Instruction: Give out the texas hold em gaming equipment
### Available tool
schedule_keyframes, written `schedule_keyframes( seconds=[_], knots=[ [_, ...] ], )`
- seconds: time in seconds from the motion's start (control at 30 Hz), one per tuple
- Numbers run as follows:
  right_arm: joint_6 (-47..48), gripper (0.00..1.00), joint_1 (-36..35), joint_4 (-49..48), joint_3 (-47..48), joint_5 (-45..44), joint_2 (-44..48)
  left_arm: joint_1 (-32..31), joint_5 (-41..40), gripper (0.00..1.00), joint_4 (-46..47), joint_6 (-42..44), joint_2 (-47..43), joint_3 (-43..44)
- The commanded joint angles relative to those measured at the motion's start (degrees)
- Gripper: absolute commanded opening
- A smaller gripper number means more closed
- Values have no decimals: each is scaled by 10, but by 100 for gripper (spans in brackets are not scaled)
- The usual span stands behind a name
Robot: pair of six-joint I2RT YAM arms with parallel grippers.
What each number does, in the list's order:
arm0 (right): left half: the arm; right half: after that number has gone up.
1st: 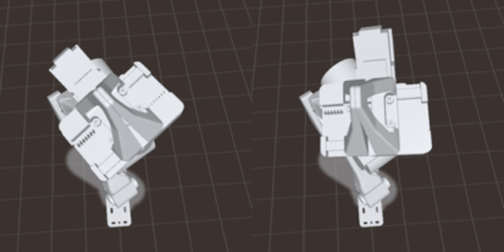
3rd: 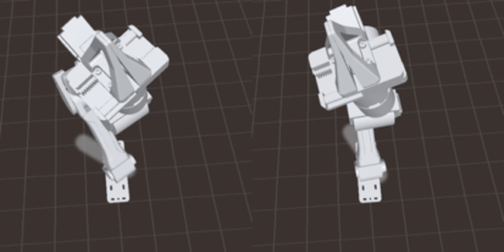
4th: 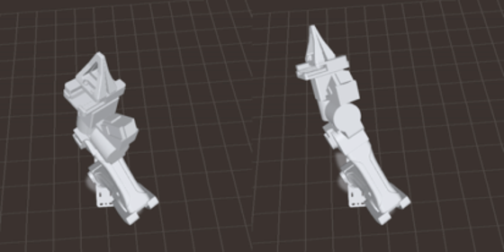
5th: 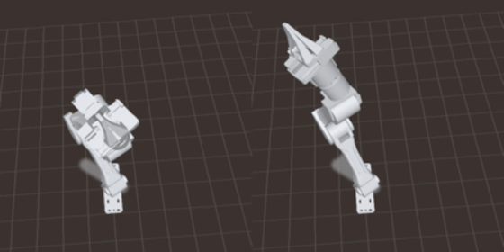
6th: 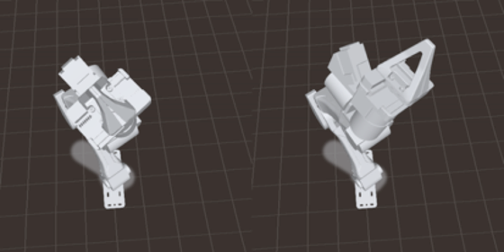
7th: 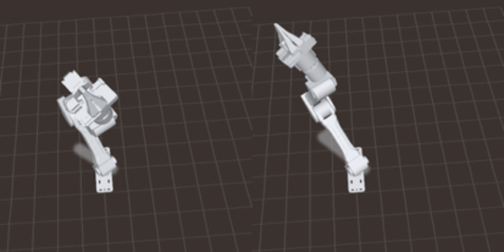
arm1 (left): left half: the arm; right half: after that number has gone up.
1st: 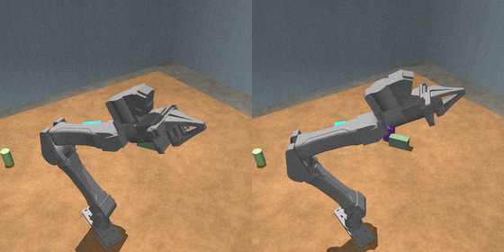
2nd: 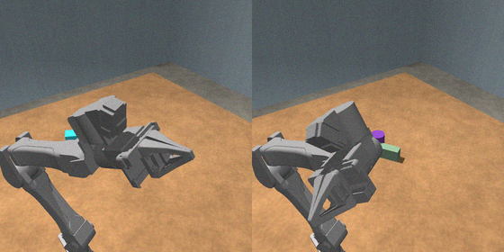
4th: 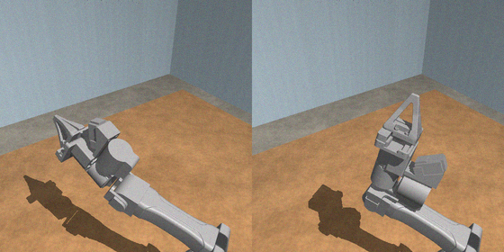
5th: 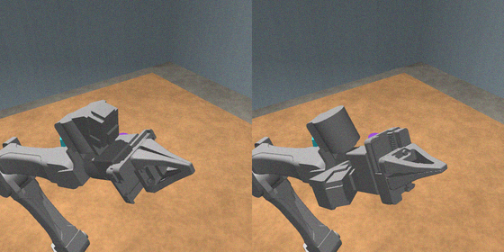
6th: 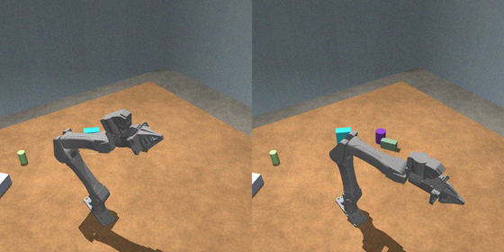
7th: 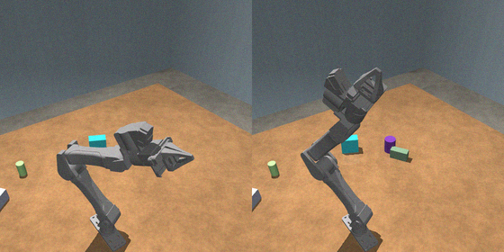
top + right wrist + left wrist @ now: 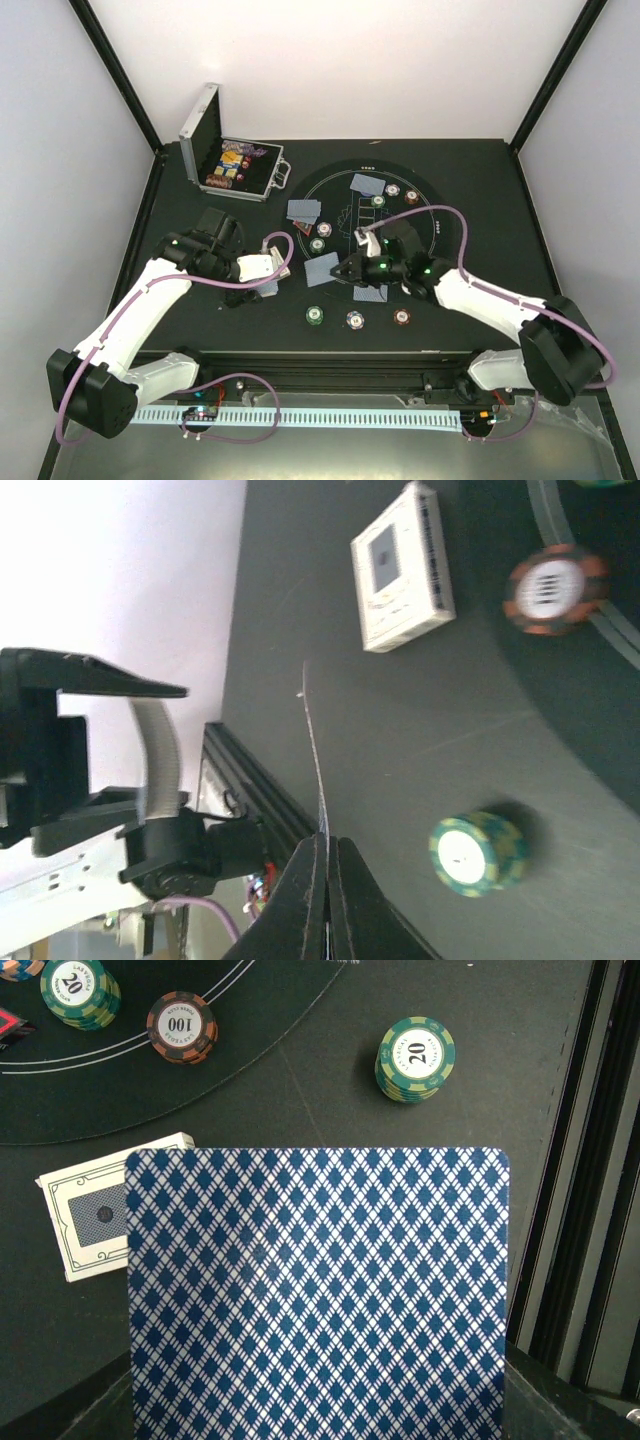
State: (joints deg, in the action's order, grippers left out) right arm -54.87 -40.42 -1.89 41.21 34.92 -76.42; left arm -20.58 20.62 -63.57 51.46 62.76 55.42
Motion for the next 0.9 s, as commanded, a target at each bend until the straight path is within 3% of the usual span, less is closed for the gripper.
schedule_keyframes(
  seconds=[0.0,0.27,0.63,0.87],
  knots=[
    [32,1,55,28,-47,16,46,3,13,1,-3,8,2,22],
    [109,1,180,93,-129,18,72,2,13,2,-5,8,3,22],
    [130,1,192,83,-133,-9,-18,3,11,2,-9,10,0,23],
    [166,36,191,215,-105,-98,36,3,13,2,-12,13,-1,25]
  ],
)
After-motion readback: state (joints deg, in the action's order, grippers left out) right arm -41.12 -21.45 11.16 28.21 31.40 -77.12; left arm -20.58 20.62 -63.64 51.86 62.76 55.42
